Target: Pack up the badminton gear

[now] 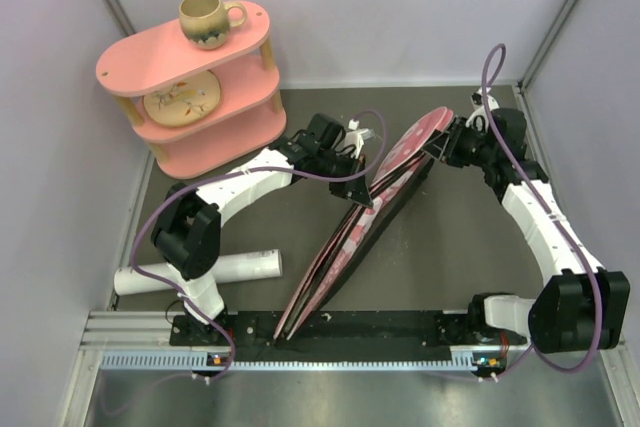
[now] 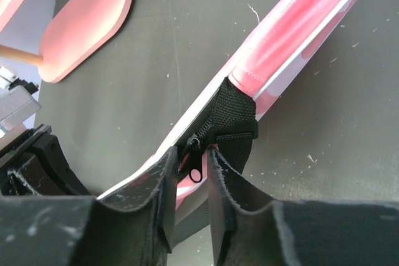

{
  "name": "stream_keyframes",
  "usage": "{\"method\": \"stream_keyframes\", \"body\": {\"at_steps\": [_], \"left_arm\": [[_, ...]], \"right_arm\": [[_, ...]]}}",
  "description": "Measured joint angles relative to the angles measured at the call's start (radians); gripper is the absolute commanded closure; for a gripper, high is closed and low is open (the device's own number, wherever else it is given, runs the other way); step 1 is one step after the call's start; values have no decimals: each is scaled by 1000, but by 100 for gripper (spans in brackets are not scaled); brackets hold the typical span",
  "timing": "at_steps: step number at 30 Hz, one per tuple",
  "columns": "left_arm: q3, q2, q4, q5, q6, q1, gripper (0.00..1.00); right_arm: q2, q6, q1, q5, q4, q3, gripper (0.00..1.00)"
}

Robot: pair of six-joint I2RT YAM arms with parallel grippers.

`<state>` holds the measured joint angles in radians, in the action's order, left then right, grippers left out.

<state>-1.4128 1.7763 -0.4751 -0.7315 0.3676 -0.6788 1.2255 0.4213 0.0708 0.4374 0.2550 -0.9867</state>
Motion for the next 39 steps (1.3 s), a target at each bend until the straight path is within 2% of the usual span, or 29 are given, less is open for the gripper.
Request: {"method": "stream_keyframes", "body": {"at_steps": [4, 13, 17, 24, 26, 28, 39], "left_arm": [[0, 0, 5, -5, 0, 0, 100], [0, 0, 5, -5, 0, 0, 100], [0, 0, 5, -5, 0, 0, 100], [0, 0, 6, -9, 0, 2, 100], [0, 0, 6, -9, 0, 2, 100], [0, 0, 6, -10, 0, 2, 100], [0, 0, 8, -10, 2, 2, 100]], "right_arm": [[-5, 17, -44, 62, 2, 5, 65], [34, 27, -87, 159, 0, -11, 69], [34, 27, -88, 163, 1, -16, 84], [32, 29, -89, 163, 4, -16, 83], [31, 28, -89, 163, 6, -16, 88], [27, 26, -89, 162, 10, -16, 100], [11, 27, -92, 159, 53, -29, 100]]}}
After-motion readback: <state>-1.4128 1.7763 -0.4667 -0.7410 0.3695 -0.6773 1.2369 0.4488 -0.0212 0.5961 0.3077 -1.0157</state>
